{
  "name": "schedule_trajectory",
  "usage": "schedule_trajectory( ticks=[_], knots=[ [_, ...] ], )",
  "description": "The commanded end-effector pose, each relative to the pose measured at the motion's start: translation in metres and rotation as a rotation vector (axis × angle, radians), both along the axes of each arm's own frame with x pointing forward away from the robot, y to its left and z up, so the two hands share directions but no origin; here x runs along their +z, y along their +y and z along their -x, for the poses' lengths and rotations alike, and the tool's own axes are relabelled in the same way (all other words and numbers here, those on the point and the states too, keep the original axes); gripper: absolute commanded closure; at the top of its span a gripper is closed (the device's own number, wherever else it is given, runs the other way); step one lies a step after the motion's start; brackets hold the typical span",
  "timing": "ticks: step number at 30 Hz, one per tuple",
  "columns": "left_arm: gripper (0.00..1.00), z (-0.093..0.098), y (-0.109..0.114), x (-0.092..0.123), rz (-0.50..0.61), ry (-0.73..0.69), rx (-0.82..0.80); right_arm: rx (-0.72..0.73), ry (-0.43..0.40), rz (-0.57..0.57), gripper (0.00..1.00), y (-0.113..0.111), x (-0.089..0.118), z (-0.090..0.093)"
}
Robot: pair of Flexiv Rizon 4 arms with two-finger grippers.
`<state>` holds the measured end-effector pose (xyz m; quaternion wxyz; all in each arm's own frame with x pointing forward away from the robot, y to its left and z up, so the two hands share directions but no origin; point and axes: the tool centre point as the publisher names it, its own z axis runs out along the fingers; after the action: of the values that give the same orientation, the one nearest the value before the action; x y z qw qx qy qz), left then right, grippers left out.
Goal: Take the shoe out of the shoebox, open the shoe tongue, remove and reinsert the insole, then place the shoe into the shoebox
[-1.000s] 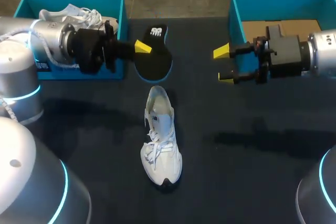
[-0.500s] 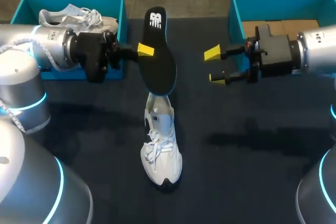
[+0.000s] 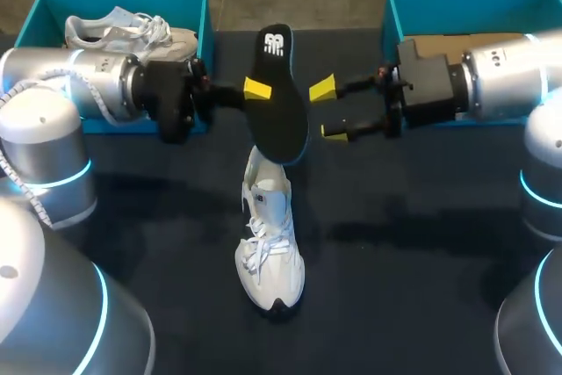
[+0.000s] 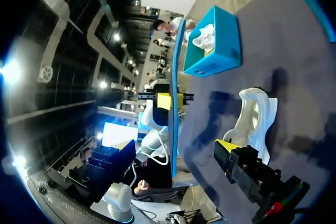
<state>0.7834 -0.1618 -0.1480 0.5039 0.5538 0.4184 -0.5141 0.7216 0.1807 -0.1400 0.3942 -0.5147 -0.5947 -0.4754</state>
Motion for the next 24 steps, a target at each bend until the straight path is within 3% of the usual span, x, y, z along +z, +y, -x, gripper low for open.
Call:
schedule_trajectory(
  ticks=[1,6,9,14,24],
  knots=[
    [1.0,-0.004,-0.012,-0.003,0.012,0.006,-0.008,0.015,0.008,0.003,0.0,0.015,-0.004,-0.011],
    [1.0,0.0,-0.019,-0.005,0.018,0.018,-0.021,0.034,0.017,0.001,0.0,0.022,-0.004,-0.013],
    [1.0,0.002,-0.021,-0.006,0.019,0.028,-0.022,0.044,0.021,-0.003,0.14,0.026,-0.006,-0.014],
    [1.0,0.005,-0.023,-0.007,0.024,0.035,-0.026,0.053,0.027,-0.008,0.5,0.03,-0.008,-0.015],
    [1.0,0.009,-0.028,-0.002,0.051,0.039,-0.027,0.062,0.032,-0.022,0.6,0.036,-0.012,-0.016]
  ],
)
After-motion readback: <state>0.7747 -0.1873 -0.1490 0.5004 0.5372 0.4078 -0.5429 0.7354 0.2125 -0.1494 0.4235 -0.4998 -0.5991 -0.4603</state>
